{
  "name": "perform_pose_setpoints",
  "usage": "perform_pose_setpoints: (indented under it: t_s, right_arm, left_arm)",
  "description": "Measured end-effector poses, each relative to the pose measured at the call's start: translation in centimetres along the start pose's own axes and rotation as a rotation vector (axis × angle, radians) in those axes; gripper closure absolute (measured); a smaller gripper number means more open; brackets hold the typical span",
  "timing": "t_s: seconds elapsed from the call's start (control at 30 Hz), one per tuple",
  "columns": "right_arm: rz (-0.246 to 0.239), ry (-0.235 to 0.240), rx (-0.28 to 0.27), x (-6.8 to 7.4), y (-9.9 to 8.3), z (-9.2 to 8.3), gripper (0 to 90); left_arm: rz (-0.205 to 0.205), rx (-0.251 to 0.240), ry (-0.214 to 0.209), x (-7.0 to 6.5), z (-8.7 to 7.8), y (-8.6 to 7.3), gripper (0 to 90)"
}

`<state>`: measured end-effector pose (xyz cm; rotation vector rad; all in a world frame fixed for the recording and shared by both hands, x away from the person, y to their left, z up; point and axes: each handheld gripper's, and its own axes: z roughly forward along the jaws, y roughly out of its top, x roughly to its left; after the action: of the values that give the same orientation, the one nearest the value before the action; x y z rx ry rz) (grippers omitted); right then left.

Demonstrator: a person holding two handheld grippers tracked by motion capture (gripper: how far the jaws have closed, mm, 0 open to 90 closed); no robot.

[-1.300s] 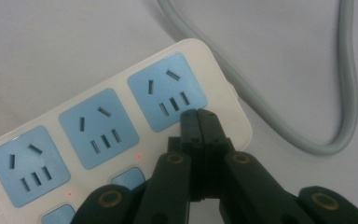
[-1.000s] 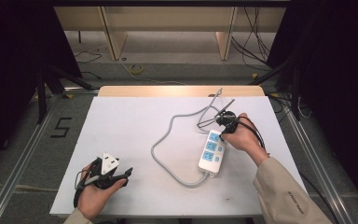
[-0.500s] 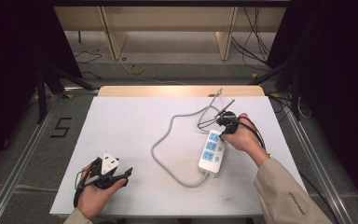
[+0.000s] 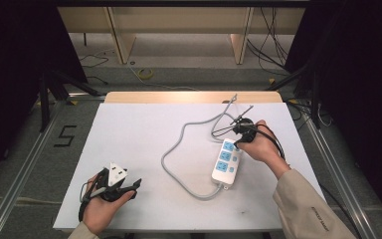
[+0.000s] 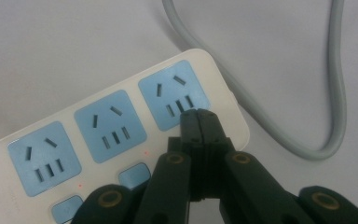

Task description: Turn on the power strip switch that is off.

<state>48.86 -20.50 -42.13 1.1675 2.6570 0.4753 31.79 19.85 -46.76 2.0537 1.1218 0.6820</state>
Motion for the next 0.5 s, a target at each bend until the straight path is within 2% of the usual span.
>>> perform_pose_setpoints:
  t_s: [0.5]
  right_arm:
    - [-0.001,0.008,-0.045,-0.12,-1.05,-1.05,90.0]
  left_arm:
    - [-0.001,0.000,0.002,0.01,-0.03,-0.01,38.4]
